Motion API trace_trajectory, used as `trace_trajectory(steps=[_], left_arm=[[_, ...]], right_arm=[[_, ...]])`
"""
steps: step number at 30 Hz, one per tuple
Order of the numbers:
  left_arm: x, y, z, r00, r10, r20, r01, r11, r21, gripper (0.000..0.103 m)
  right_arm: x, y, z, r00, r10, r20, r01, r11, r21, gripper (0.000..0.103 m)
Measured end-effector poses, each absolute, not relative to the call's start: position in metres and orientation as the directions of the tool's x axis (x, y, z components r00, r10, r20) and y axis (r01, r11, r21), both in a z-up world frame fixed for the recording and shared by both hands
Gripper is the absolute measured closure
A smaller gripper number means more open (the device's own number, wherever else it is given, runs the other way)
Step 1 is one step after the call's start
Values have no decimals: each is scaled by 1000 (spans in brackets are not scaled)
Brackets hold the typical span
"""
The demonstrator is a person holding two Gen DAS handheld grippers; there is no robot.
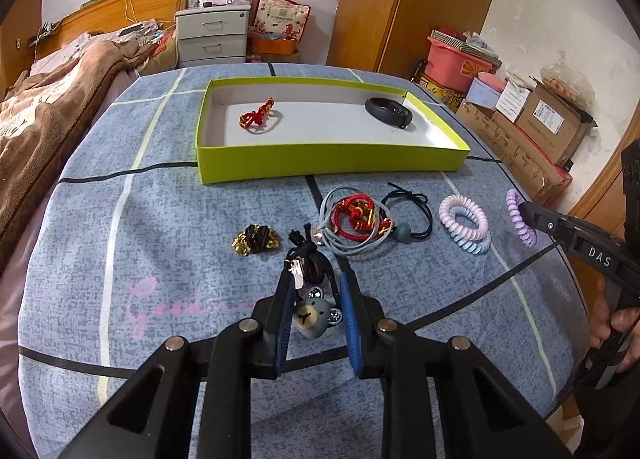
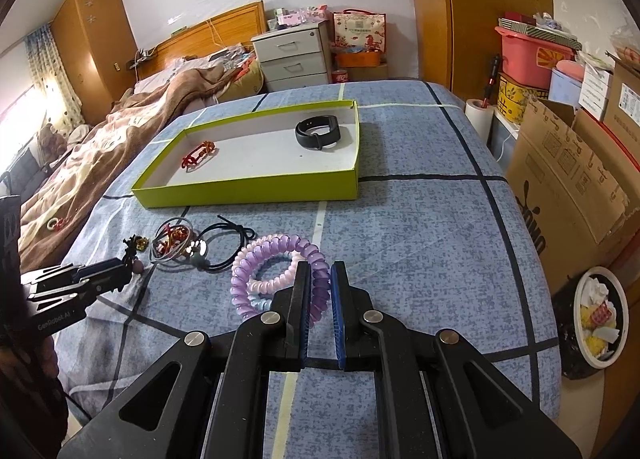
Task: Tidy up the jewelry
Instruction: 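Grasp the purple coil bracelet with the right gripper while the left grasps the bear keychain cord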
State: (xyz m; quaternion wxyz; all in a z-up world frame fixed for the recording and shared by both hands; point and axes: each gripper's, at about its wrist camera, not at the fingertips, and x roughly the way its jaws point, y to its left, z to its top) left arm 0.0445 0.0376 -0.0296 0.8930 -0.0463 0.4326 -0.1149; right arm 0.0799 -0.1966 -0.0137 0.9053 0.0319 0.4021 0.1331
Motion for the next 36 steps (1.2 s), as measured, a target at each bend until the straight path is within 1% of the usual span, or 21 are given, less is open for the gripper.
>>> trace_trajectory(steps=[7,14,18,21,24,26,29,30,31,32,34,35,36], left_arm=[[39,41,-22,623,-241,-744,158,970,-182,79],[41,42,-28,609,-241,-756,148,971,-191,79],[42,39,-30,602,-223,-767,152,975,-165,79],[46,40,-35,589,-219,-778,132,976,-174,78],[49,37,-41,566,-201,-799,130,980,-154,76],[50,36,-41,569,-199,-798,138,980,-146,72],[52,34,-42,572,-192,-797,137,981,-138,72],[52,33,-42,573,-189,-797,140,981,-132,72],[51,33,-42,576,-186,-796,141,982,-127,74],[51,34,-42,578,-179,-796,136,983,-122,80],[51,37,-41,578,-188,-794,129,982,-138,81],[51,39,-42,580,-190,-792,127,982,-142,84],[51,40,-41,585,-186,-790,123,983,-140,85]], right_arm=[[78,-196,-13,642,272,-717,-218,961,169,93],[77,-195,-12,645,277,-713,-221,960,173,93],[77,-193,-12,644,279,-712,-224,959,173,93],[77,-193,-12,643,282,-712,-225,958,176,93],[75,-193,-10,644,285,-710,-230,957,176,93],[76,-192,-10,644,283,-711,-231,958,172,93],[76,-190,-9,643,287,-710,-233,957,175,93],[76,-190,-9,643,287,-710,-234,956,174,93],[76,-190,-9,643,287,-710,-236,956,173,93],[77,-190,-9,642,287,-711,-237,956,172,93],[77,-188,-9,640,286,-713,-237,956,170,93],[77,-189,-9,640,287,-713,-238,956,171,93],[77,-188,-9,639,286,-714,-238,956,170,93]])
